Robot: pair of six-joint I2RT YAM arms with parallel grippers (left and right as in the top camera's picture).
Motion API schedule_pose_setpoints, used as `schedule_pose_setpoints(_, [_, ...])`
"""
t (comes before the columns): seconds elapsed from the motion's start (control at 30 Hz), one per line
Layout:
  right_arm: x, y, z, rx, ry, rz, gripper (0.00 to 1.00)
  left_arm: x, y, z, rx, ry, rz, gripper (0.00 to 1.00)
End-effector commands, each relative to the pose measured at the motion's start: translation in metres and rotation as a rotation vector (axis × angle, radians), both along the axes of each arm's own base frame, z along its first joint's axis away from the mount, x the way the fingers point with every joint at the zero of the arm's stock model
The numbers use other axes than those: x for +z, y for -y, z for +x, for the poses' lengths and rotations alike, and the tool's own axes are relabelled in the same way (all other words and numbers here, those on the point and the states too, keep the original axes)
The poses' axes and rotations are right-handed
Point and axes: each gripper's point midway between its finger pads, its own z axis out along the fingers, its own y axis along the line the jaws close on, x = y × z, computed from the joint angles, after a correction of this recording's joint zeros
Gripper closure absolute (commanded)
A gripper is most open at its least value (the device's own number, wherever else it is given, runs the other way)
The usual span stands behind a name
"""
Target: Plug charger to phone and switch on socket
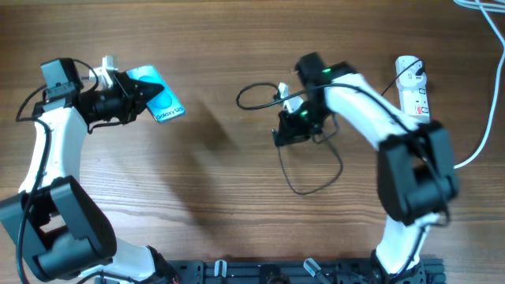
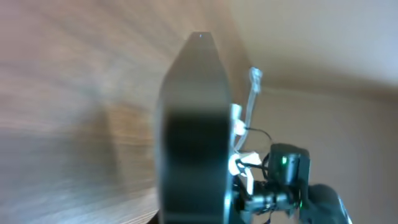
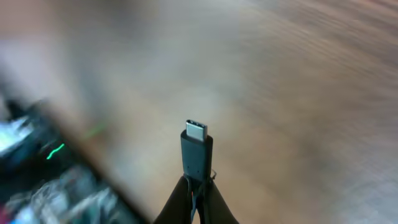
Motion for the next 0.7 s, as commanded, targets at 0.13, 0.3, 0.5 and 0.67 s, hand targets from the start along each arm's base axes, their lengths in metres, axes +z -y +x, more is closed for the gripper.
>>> schedule_pose_setpoints(0.13, [0.103, -0.034, -0.030, 0.229, 0.169, 0.619, 0.96, 0.083, 0.043, -0.022, -0.313, 0.423, -0.250, 0.96])
schedule_pose_setpoints(0.3, [0.113, -0.052, -0.043, 0.249, 0.126, 0.677, 0.96, 0.080, 0.075, -0.023, -0.379, 0.376, -0.255, 0.96])
schedule_pose_setpoints(0.5, [0.115, -0.098, -0.044, 0.216, 0.035, 0.646, 0.96, 0.059, 0.105, 0.006, -0.266, 0.182, -0.147, 0.96])
schedule_pose_setpoints(0.67, [0.105, -0.110, -0.034, 0.171, 0.050, 0.563, 0.96, 0.057, 0.116, 0.004, -0.284, 0.178, -0.135, 0.96])
